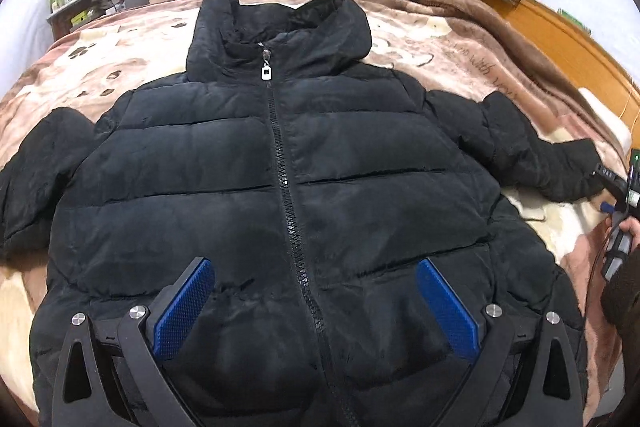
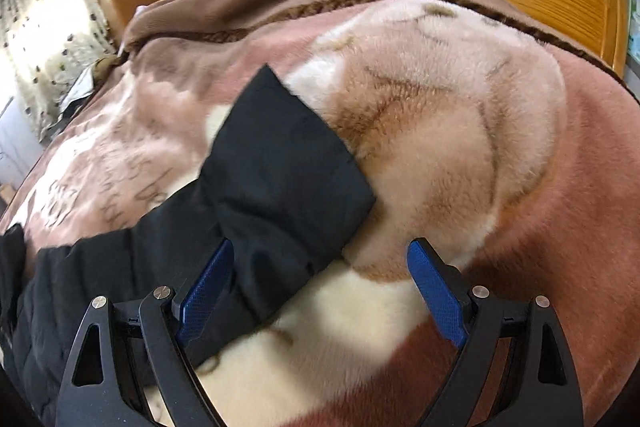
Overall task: Fold large clothes
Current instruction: 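Grasp the cuff of the sleeve nearest the right tool with the right tool, then fold the held sleeve across the jacket body with the right tool, then release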
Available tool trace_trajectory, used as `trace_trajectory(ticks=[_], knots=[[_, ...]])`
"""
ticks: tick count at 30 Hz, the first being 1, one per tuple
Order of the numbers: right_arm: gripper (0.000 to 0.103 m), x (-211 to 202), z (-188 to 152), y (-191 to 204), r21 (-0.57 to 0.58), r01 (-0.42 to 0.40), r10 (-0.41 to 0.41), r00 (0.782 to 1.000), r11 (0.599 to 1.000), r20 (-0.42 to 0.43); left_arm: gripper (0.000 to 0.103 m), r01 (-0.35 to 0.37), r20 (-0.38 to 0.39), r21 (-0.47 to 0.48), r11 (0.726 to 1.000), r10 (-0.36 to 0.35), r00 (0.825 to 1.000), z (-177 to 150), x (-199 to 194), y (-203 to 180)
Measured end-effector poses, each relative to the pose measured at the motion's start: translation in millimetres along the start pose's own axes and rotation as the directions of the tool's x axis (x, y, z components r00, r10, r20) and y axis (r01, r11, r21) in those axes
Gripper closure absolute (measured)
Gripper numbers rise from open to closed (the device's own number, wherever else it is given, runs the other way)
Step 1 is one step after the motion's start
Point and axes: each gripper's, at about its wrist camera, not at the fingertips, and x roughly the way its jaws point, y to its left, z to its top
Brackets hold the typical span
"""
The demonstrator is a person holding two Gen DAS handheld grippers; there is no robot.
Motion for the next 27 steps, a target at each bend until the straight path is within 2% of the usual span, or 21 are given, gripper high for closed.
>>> trace_trajectory(ticks=[2,4,5,6,9,12,16,19,23,27], knots=[[0.014,2.4,1.8,-0.4,-0.004,0.006,-0.006,1.0,1.0,0.001,0.001,0.008,-0.013,0.0,1.0,-0.008,1.0,0.4,4.0,-0.7],[0.016,3.6,2.7,-1.0,0.011,-0.031,0.031,1.0,0.999,0.005,0.001,0.012,-0.018,0.007,1.0,-0.012,1.0,1.3,6.4,-1.2],[0.024,2.4,2.9,-1.7,0.018,-0.057,0.057,0.998,0.998,0.01,0.001,0.011,-0.018,0.012,1.0,-0.011,1.0,2.0,6.9,-1.8],[0.042,2.6,3.4,-1.4,0.021,-0.066,0.066,0.998,0.998,0.009,0.001,0.011,-0.017,0.015,1.0,-0.01,1.0,2.5,7.0,-1.9],[0.07,3.7,5.1,1.6,0.012,-0.068,0.069,0.998,0.998,-0.005,0.001,0.029,-0.034,0.027,0.999,-0.028,0.999,4.3,8.4,-3.8],[0.09,-0.3,7.8,4.0,0.019,-0.106,0.106,0.994,0.994,0.007,0.0,0.035,-0.04,0.029,0.999,-0.034,0.999,5.7,7.4,-5.3],[0.095,-27.1,15.5,18.2,-0.038,-0.138,0.14,0.988,0.99,0.061,0.0,0.041,-0.025,0.036,0.998,-0.04,0.999,7.9,1.7,-4.7],[0.095,-65.8,21.1,43.2,-0.126,-0.169,0.186,0.973,0.978,0.134,0.0,0.073,-0.008,0.014,0.997,-0.073,0.997,11.5,-4.7,0.5],[0.095,-118.8,21.3,86.9,-0.25,-0.257,0.308,0.932,0.934,0.193,0.0,0.117,0.002,-0.038,0.992,-0.117,0.993,15.0,-13.6,9.8],[0.095,-157.6,9.9,126.7,-0.335,-0.365,0.439,0.88,0.869,0.18,0.0,0.124,0.015,-0.03,0.992,-0.124,0.992,17.9,-26.2,14.9]])
